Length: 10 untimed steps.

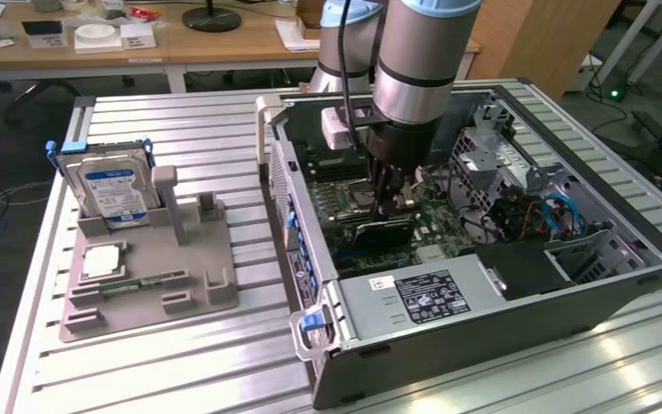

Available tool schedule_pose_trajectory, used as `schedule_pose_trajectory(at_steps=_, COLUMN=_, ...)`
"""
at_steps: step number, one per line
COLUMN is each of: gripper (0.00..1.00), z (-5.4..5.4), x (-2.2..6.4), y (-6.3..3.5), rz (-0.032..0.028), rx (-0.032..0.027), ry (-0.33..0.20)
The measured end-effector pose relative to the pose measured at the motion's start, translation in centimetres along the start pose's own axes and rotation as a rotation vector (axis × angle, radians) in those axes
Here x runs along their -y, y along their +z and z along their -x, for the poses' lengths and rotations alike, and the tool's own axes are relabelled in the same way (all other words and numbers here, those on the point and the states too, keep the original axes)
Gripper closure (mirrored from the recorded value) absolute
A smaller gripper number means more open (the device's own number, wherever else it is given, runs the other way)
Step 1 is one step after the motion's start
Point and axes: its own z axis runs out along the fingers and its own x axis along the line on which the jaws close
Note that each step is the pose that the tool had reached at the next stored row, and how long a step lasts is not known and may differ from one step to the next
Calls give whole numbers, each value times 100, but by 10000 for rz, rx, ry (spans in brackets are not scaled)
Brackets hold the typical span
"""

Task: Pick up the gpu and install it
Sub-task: 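Press down on the gpu until it lock into place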

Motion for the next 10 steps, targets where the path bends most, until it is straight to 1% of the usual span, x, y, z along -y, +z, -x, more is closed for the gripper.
schedule_pose_trajectory(at_steps=1, gripper=90, z=0, x=-1, y=0, rz=1, rx=-2, ry=1)
schedule_pose_trajectory(at_steps=2, gripper=90, z=0, x=-11, y=0, rz=23, rx=-4, ry=4)
schedule_pose_trajectory(at_steps=3, gripper=90, z=-1, x=-18, y=-1, rz=115, rx=-8, ry=3)
schedule_pose_trajectory(at_steps=10, gripper=90, z=-1, x=-19, y=-5, rz=1377, rx=-50, ry=20)
